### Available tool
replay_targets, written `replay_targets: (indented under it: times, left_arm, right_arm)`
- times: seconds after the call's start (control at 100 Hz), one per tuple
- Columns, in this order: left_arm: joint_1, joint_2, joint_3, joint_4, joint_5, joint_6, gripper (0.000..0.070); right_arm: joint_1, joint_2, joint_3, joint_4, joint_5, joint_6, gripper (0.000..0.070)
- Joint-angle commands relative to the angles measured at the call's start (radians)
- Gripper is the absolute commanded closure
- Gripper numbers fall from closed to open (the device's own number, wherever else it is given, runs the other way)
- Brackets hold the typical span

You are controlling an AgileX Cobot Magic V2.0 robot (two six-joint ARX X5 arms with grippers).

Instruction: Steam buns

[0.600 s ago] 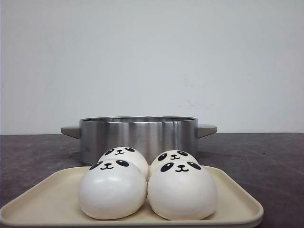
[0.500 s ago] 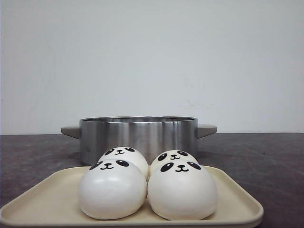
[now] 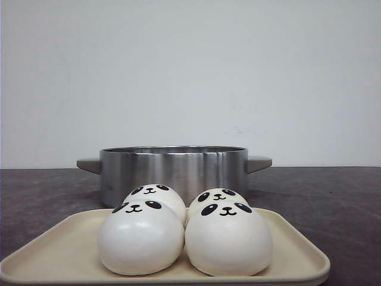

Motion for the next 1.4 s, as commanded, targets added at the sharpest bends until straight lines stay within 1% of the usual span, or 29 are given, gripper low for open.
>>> replay_targets:
  times: [0.0,0.52,0.56,0.6,0.69,0.73,0.79,0.88,0.96,1.04,1.09,1.14,1.2,1.31,1.39]
  left_arm:
    - [0.002,-0.002,-0.018,-0.005,-0.005,0.006,0.0685]
    - [0.002,-0.002,-0.018,-0.005,-0.005,0.006,0.0685]
    - [0.002,-0.002,-0.018,-0.004,-0.002,-0.003,0.0685]
    - [0.002,-0.002,-0.018,-0.003,0.013,-0.053,0.0684]
    - [0.002,-0.002,-0.018,-0.001,0.059,-0.273,0.0685]
    - [0.002,-0.002,-0.018,-0.001,0.079,-0.35,0.0685]
    - [0.002,-0.002,-0.017,-0.002,0.098,-0.437,0.0685]
    - [0.002,-0.002,-0.008,-0.011,0.133,-0.513,0.0685]
    - [0.002,-0.002,0.008,-0.014,0.176,-0.549,0.0688]
    - [0.002,0.0,0.044,-0.014,0.196,-0.549,0.0688]
    - [0.002,0.006,0.082,-0.022,0.196,-0.544,0.0687]
    - [0.002,0.026,0.132,-0.03,0.193,-0.527,0.0687]
    - [0.002,0.072,0.211,-0.048,0.193,-0.48,0.0687]
    - [0.0,0.21,0.392,-0.107,0.193,-0.367,0.0686]
    - [-0.014,0.317,0.533,-0.15,0.186,-0.306,0.0687]
  right_arm:
    - [-0.001,0.0,-0.002,0.008,-0.002,-0.008,0.0684]
    - [-0.001,0.0,-0.002,0.008,0.001,-0.007,0.0684]
    - [-0.001,0.0,-0.002,0.009,0.0,-0.007,0.0684]
    - [-0.001,0.0,-0.002,0.019,-0.001,-0.006,0.0684]
    - [-0.001,0.0,-0.002,0.069,-0.004,0.003,0.0684]
    - [0.0,0.0,-0.002,0.093,-0.005,0.034,0.0684]
    - [0.0,0.0,-0.002,0.121,-0.026,0.087,0.0684]
    - [0.0,0.0,0.0,0.164,-0.073,0.149,0.0688]
    - [0.0,0.0,0.009,0.212,-0.128,0.222,0.0691]
    - [0.0,0.001,0.066,0.208,-0.193,0.257,0.0693]
    - [0.0,0.003,0.117,0.178,-0.207,0.257,0.0693]
    - [0.0,0.023,0.2,0.114,-0.203,0.249,0.0694]
    - [0.0,0.059,0.298,0.04,-0.201,0.224,0.0693]
    - [0.0,0.198,0.517,-0.085,-0.202,0.123,0.0693]
    - [0.0,0.294,0.67,-0.175,-0.205,0.084,0.0693]
